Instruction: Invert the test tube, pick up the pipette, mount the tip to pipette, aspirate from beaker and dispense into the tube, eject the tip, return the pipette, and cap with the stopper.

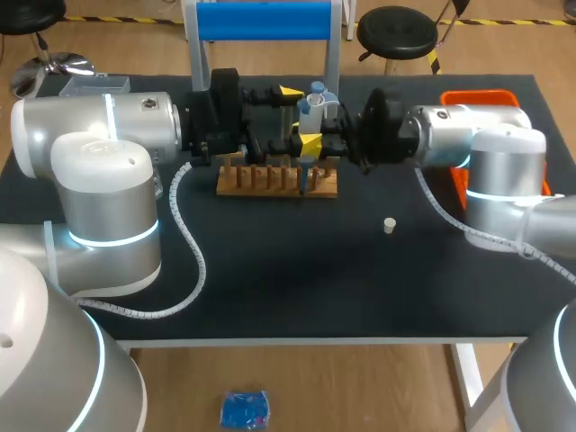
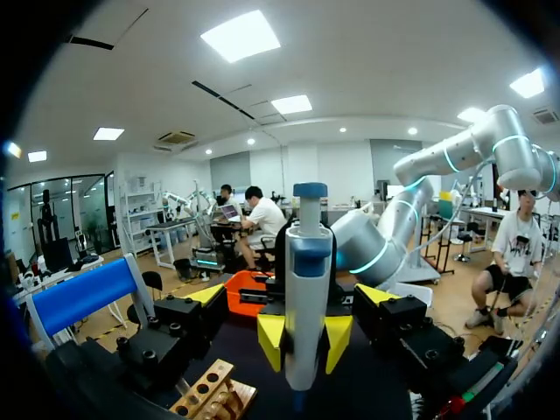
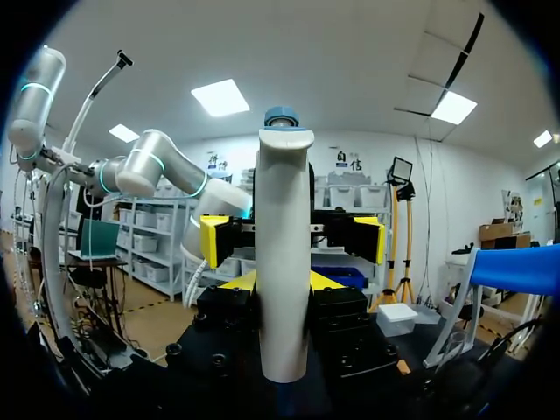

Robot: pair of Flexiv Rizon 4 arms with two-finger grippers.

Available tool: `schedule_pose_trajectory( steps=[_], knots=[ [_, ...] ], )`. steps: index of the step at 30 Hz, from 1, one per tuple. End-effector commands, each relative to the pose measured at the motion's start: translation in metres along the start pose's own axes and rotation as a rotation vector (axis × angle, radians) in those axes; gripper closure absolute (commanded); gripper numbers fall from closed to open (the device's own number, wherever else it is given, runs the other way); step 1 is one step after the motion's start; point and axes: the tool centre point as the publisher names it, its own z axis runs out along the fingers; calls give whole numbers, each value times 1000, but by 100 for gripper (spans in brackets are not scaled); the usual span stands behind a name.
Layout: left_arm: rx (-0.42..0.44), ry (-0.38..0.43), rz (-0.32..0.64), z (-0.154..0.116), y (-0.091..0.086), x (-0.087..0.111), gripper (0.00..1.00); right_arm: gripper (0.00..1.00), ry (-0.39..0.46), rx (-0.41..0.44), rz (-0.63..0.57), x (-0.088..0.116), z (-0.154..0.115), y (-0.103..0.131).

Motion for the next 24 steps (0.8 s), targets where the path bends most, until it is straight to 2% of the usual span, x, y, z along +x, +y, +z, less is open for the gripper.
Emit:
schedule_pose_trajectory(
  steps=[1,14,15,16,17,18,19,20,21,22,24],
  knots=[
    [2,0,1,0,1,0,100,100,-5,1,-2,0,1,1],
    [2,0,1,0,1,0,100,100,-2,0,1,0,2,0],
    [2,0,1,0,1,0,100,87,-2,1,2,1,2,1],
    [2,0,1,0,1,0,100,65,-1,1,1,1,2,1],
    [2,0,1,0,1,0,100,73,6,-2,1,1,2,1],
    [2,0,1,0,1,0,100,94,5,-1,1,1,2,1],
    [2,0,1,0,1,0,100,91,4,1,1,1,2,1],
    [2,0,1,0,1,0,100,77,3,1,1,1,3,1],
    [2,0,1,0,1,0,100,55,-6,9,1,1,3,1],
    [2,0,1,0,1,0,100,0,-8,6,3,1,2,1],
    [2,0,1,0,1,0,100,0,-9,7,3,1,2,1]
  ],
)
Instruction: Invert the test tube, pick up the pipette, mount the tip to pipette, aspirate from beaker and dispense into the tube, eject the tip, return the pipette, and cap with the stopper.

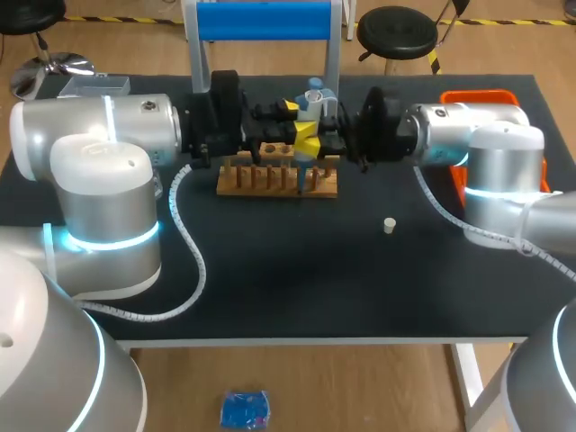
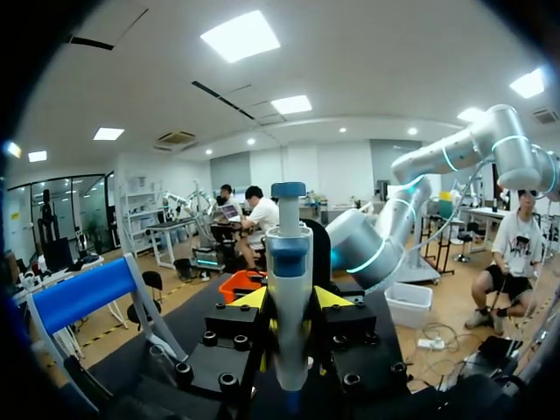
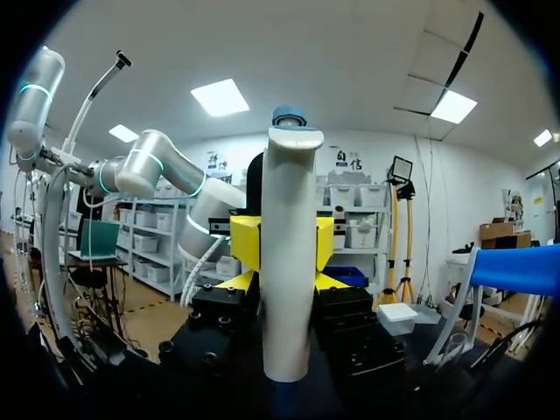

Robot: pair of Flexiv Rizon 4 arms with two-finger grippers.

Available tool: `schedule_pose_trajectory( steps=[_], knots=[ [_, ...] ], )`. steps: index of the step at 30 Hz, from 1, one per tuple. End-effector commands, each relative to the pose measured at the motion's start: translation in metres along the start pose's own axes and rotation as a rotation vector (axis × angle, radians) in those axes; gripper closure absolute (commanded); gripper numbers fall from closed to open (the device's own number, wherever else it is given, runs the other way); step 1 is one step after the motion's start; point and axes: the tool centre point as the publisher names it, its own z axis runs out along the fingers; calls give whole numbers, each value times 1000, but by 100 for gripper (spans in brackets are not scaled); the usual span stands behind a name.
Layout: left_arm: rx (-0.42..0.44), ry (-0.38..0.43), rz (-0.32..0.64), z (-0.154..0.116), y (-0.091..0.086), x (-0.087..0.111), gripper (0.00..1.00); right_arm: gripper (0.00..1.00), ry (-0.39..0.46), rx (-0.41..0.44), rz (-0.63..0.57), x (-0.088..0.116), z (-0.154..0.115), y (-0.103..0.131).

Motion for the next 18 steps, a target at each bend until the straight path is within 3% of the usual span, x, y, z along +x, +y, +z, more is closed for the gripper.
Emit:
schedule_pose_trajectory(
  steps=[1,9,18],
  knots=[
    [2,3,1,1,0,-2,100,0,-11,6,-1,3,0,2],
    [2,3,1,1,0,-2,100,0,2,85,13,6,-18,6],
    [2,3,1,1,0,-2,100,0,-48,201,-6,-2,-75,24]
  ],
)
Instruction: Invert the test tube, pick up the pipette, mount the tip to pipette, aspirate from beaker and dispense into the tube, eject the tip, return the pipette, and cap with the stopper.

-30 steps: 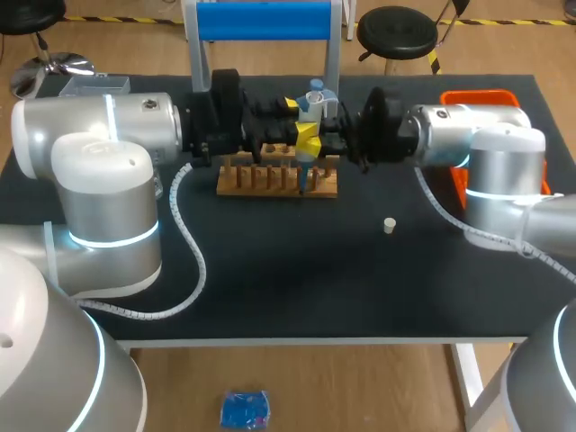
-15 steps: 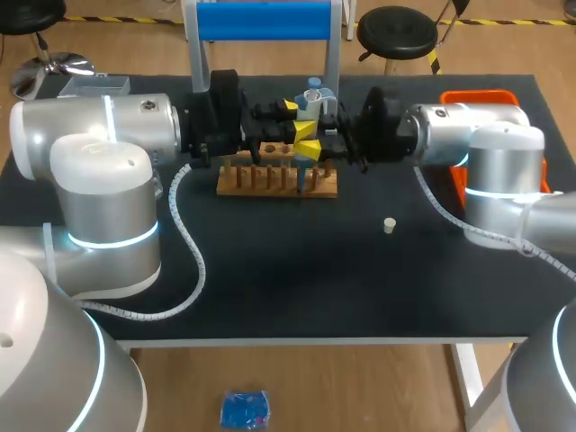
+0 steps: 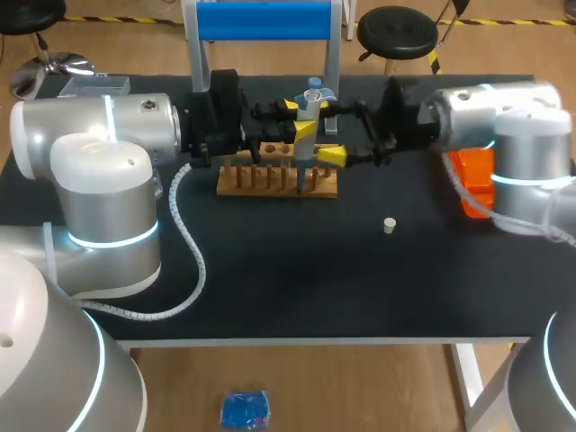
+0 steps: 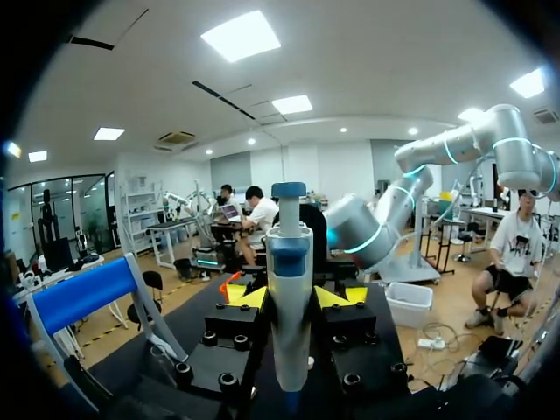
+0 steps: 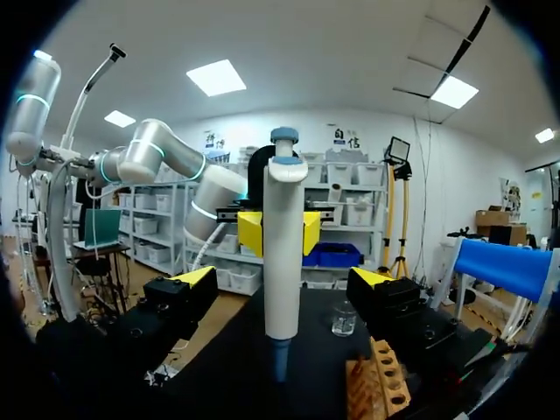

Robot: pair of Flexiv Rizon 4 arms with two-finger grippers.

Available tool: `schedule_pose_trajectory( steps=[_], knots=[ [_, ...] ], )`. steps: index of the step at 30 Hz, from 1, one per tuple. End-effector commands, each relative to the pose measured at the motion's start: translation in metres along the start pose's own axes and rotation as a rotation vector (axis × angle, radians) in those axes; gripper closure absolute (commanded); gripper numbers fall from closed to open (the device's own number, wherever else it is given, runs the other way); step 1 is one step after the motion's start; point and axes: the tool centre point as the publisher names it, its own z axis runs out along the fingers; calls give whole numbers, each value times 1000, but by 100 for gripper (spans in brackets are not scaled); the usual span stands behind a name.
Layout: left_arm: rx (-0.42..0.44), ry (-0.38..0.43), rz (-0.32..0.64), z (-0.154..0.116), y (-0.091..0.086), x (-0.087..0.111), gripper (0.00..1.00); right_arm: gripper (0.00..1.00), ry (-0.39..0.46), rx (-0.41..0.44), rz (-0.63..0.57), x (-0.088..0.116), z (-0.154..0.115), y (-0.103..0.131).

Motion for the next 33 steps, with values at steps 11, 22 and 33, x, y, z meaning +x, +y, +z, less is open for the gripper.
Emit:
schedule_pose_trajectory(
  steps=[11,22,33],
  knots=[
    [1,2,1,1,0,-1,100,0,-216,200,10,-62,-82,29],
    [1,2,1,1,0,-1,100,0,-320,310,43,-139,-65,28],
    [1,2,1,1,0,-1,100,0,-377,412,57,-179,-46,14]
  ],
)
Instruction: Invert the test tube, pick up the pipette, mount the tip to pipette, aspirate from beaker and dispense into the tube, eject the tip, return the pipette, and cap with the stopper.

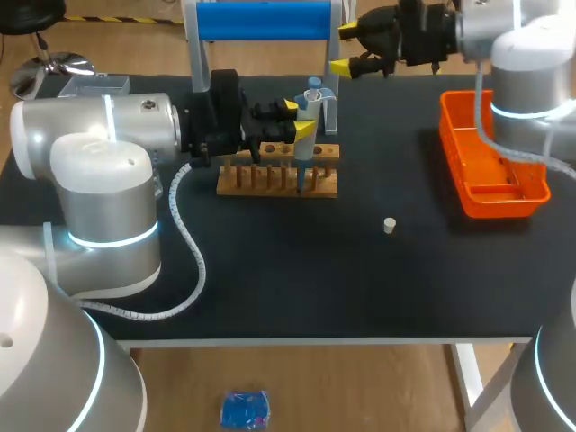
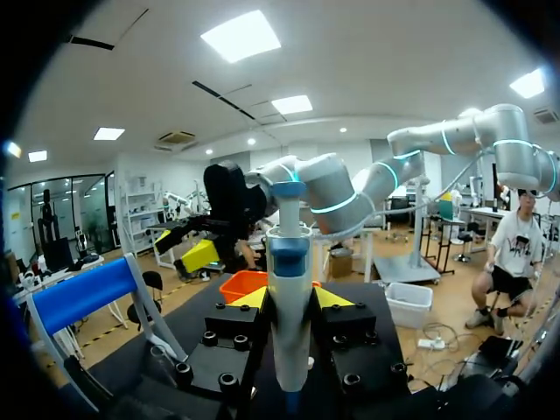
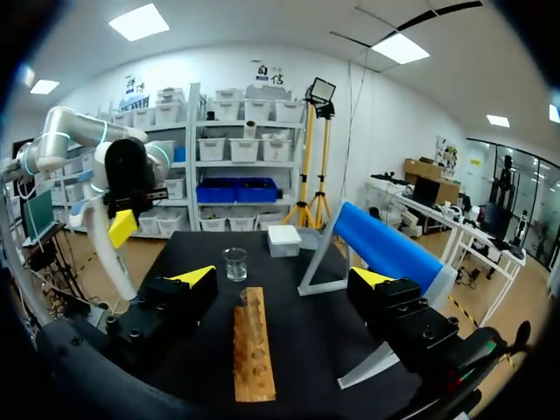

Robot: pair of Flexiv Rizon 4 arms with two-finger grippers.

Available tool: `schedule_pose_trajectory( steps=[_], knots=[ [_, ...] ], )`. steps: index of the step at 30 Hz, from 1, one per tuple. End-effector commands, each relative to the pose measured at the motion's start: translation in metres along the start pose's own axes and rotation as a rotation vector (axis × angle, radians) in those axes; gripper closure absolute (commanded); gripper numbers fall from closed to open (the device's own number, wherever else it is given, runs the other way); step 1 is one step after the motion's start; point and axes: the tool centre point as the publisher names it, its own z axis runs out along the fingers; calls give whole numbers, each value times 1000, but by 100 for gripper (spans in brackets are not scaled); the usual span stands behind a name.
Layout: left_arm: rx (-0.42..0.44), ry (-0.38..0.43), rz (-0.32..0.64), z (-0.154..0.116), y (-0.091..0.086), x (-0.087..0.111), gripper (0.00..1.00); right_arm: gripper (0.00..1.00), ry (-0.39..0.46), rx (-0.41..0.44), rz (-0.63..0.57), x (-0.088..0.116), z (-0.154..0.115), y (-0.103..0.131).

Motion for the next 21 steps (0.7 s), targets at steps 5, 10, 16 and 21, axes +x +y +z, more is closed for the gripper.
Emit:
schedule_pose_trajectory(
  steps=[5,10,16,21],
  knots=[
    [1,2,1,0,0,-1,100,0,-19,53,-8,-23,20,2],
    [1,2,1,0,0,-1,100,0,-43,70,-15,-37,20,2],
    [1,2,1,0,0,-1,100,0,-58,76,-10,-45,21,1],
    [1,2,1,0,0,-1,100,0,-56,68,1,-45,23,2]
  ],
)
